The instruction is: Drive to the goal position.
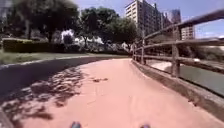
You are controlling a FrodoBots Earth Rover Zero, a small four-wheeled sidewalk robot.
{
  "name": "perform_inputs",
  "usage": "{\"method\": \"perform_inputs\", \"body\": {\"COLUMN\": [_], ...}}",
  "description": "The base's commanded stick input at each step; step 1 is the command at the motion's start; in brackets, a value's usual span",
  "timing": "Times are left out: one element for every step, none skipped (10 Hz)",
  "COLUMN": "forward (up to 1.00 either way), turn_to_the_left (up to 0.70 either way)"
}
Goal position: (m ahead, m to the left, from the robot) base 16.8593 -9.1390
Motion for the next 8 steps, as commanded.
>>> {"method": "perform_inputs", "body": {"forward": [1.00,1.00,1.00,1.00,1.00,1.00,1.00,1.00], "turn_to_the_left": [0.00,0.00,0.00,0.00,0.00,0.00,0.00,0.00]}}
